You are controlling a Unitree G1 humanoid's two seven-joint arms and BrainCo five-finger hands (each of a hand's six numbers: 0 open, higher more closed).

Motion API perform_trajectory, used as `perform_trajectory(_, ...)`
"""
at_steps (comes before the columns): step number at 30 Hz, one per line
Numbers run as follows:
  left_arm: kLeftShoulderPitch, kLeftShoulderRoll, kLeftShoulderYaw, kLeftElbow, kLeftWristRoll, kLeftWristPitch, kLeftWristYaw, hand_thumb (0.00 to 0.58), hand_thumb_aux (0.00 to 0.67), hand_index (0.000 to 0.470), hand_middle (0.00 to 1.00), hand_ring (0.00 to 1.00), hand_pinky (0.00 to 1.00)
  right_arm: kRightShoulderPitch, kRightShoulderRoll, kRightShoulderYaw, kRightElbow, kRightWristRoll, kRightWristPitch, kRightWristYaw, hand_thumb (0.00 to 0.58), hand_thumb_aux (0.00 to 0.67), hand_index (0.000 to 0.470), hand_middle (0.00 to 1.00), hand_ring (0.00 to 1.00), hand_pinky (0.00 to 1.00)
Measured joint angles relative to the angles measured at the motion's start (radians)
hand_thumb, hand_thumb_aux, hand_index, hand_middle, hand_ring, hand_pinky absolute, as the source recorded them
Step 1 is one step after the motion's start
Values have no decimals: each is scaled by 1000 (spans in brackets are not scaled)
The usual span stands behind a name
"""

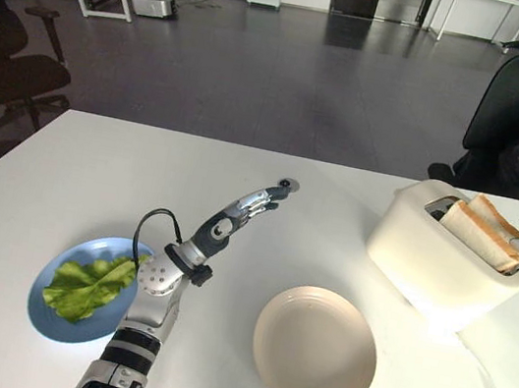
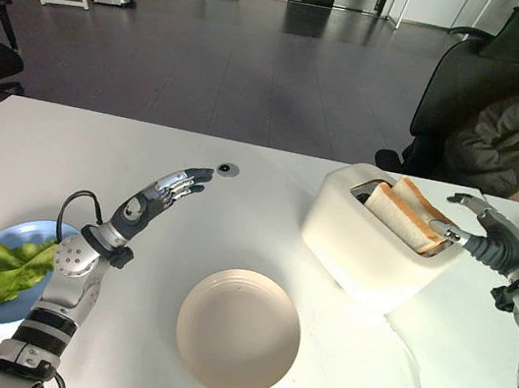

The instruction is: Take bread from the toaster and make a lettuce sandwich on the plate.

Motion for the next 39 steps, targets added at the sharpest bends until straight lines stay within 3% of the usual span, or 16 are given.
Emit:
perform_trajectory(2,0,0,1,0,-1,0,-1,0,0,0,0,0,0,0,-3,7,-27,1,-11,-4,580,667,468,0,0,0)
perform_trajectory(12,-2,2,10,0,-1,1,-3,0,0,0,0,0,0,19,24,-4,-122,130,23,48,580,670,470,0,0,0)
perform_trajectory(18,-7,30,44,-12,-6,6,3,0,0,0,0,0,0,-84,50,-204,-236,520,206,151,580,670,470,0,0,0)
perform_trajectory(23,-11,99,121,-79,-29,34,23,0,0,0,0,0,0,-102,47,-235,-436,799,391,353,580,670,470,0,0,0)
perform_trajectory(26,4,159,154,-136,-27,56,23,0,0,0,0,0,0,-108,57,-131,-525,881,483,513,580,670,470,0,0,0)
perform_trajectory(29,67,250,230,-189,-6,62,23,0,0,0,0,0,0,-133,62,26,-569,858,498,660,580,670,470,0,0,0)
perform_trajectory(33,207,394,377,-249,33,62,27,0,0,0,0,0,0,-186,94,252,-616,725,482,793,580,670,470,0,0,0)
perform_trajectory(37,338,498,464,-263,98,57,1,0,0,0,0,0,0,-228,180,461,-641,552,450,821,580,670,470,0,0,0)
perform_trajectory(39,428,570,516,-256,222,59,4,0,0,0,0,0,0,-238,253,587,-605,419,415,807,580,670,470,0,0,0)
